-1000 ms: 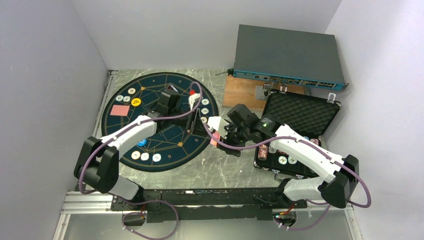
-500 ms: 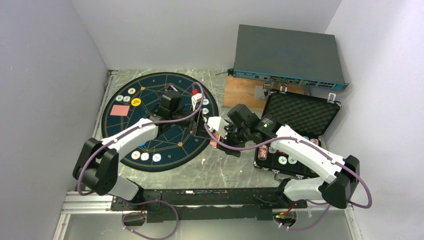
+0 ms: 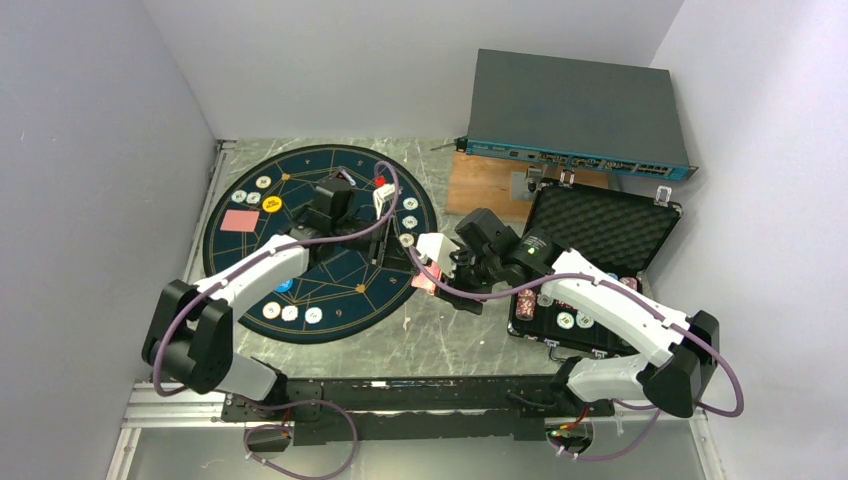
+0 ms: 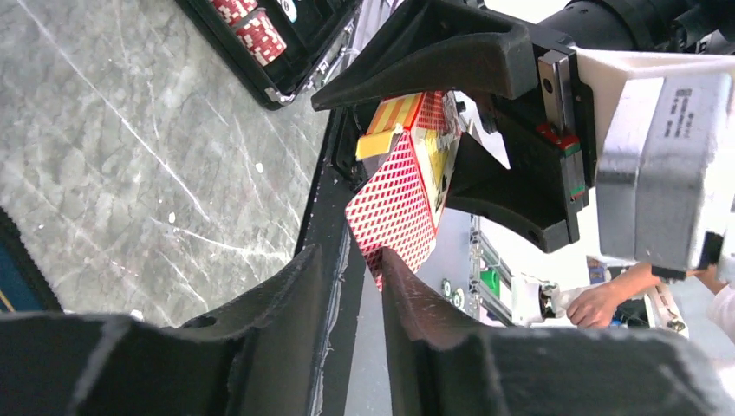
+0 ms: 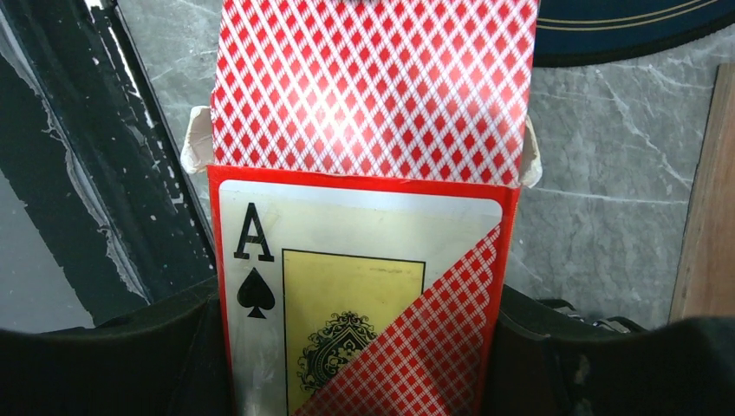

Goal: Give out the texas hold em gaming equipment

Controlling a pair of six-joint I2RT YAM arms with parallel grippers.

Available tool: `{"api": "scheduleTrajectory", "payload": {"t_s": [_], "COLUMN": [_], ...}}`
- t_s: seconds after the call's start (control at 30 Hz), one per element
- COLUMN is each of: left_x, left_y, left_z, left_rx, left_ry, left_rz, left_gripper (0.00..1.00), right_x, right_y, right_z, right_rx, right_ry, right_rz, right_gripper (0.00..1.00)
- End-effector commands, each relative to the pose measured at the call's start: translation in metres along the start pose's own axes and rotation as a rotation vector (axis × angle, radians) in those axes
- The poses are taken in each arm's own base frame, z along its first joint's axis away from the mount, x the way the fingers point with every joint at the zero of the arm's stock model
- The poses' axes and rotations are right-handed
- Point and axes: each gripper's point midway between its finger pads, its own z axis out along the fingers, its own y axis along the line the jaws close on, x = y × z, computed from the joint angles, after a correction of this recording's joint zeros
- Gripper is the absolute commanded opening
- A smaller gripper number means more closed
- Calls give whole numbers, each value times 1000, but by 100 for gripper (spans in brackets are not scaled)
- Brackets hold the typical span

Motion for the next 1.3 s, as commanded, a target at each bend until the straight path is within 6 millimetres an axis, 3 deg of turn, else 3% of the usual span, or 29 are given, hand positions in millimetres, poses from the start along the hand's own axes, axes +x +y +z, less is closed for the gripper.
{"api": "scheduleTrajectory", "payload": {"t_s": [0.0, 0.1, 0.27, 0.37, 0.47, 0.8, 0.97, 1.17, 1.27], "left_x": [-10, -13, -14, -15, -10, 0, 13, 19, 20], "left_y": [-20, -28, -23, -14, 0, 30, 63, 101, 130], "left_z": [-11, -13, -1, 8, 8, -41, -60, -52, -48], "left_rx": [31, 38, 32, 5, -41, -123, -222, -265, -315], "left_ry": [-68, -84, -59, -40, -20, -71, -36, -4, 26], "left_rz": [122, 146, 115, 99, 36, -11, -2, -69, -136], "left_gripper": [46, 72, 78, 68, 47, 0, 0, 0, 0], "right_x": [-28, -28, -32, -36, -36, -15, -12, -12, -12], "right_y": [-3, -4, -5, -6, -6, -3, -2, -3, -3], "right_z": [-14, -12, -11, -12, -14, -13, -14, -14, -15], "right_rx": [25, 24, 24, 26, 28, 36, 41, 44, 45], "right_ry": [-125, -122, -129, -137, -138, -89, -83, -82, -83], "right_rz": [-28, -31, -36, -37, -36, -41, -39, -39, -39], "right_gripper": [0, 0, 0, 0, 0, 0, 0, 0, 0]}}
